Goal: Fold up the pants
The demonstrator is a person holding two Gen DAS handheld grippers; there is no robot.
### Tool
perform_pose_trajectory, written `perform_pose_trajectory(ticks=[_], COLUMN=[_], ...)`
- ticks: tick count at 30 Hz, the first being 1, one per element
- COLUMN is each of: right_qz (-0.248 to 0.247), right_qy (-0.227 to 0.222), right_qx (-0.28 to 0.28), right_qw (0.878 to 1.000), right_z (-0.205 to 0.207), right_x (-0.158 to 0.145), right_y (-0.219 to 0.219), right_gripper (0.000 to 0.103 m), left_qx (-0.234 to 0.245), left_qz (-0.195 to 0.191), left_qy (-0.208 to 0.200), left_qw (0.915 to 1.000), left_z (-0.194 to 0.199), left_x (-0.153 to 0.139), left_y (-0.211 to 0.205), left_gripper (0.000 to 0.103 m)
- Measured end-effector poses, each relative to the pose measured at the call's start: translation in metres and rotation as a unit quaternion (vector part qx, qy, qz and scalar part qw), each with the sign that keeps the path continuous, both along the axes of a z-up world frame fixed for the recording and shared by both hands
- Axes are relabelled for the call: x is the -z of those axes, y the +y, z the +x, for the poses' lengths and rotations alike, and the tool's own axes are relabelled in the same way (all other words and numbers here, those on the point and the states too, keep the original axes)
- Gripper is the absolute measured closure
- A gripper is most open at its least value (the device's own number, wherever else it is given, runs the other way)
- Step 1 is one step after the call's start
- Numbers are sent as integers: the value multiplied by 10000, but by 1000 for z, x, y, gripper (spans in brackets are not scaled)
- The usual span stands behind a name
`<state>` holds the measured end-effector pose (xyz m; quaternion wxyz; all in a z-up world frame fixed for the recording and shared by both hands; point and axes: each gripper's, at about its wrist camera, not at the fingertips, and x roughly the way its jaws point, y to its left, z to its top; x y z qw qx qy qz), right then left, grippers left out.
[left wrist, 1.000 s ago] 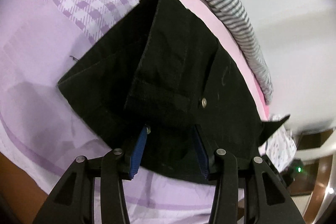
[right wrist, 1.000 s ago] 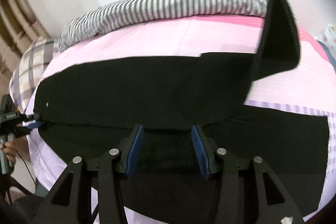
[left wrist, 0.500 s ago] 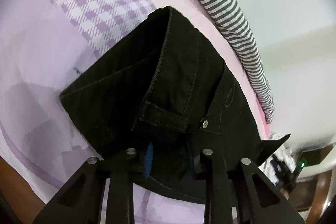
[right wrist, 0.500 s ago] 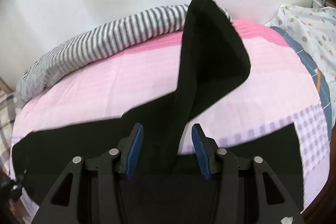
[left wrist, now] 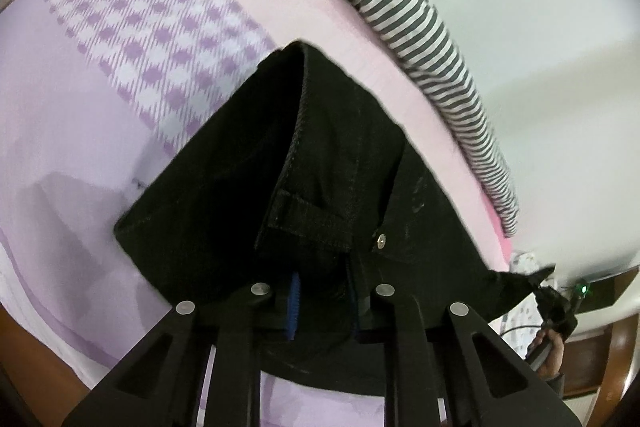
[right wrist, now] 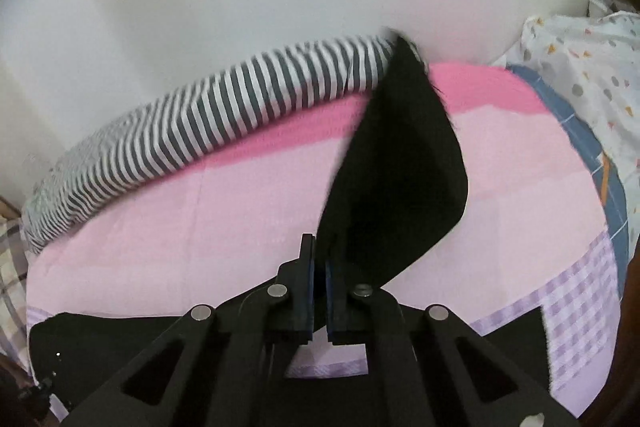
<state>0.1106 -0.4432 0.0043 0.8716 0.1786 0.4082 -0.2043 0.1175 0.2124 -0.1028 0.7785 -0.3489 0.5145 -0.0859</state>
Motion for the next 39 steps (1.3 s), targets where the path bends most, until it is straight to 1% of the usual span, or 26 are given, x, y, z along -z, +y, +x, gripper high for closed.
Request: perform_pose_trajectory(ticks=[4,8,11,15,19,24,28,31,33,35,37,39], right_qz=[273,561,551,631,620,731,886,1058,1222,1235,1178,1231], right_qy=[-235,-392,-394,-400,-359,-218,73,343,494,646,724,743], right_qx=[149,297,312,344,358,439,530,622,675,703,711,727], right_qw=[9992,9972,9972,9966,9968,9961,9946,9918,9890,9877,9878,9869], right_z=[-21,-42,-56,-75,-98,-133,-161,-178,-184,-187,-188,-189], right_x=[-21,-29,-31,-30,-24,-7,19,45,63,77,85,88], right_y=[-16,-30,-31,-29,-25,-19,-12,-8,-6,-3,-2,-3], right_gripper=[100,100,100,100,100,100,100,100,100,100,100,100], left_qx=[-21,45,131,274,505,681,828,966,1044,1101,1142,1171], left_qz=[-67,-37,-37,-54,139,269,495,725,879,997,1048,1099], left_qy=[-68,-211,-239,-167,-120,-22,52,157,222,307,383,409], left_qw=[10000,9998,9996,9995,9986,9973,9953,9926,9904,9884,9872,9862], left_z=[10,18,22,23,19,10,3,0,-2,-4,-5,-5], left_x=[-14,-28,-32,-29,-28,-23,-20,-16,-14,-10,-4,-1], left_y=[6,9,11,13,11,15,17,18,18,19,19,18], left_gripper=[87,88,88,88,88,88,88,88,88,88,88,88])
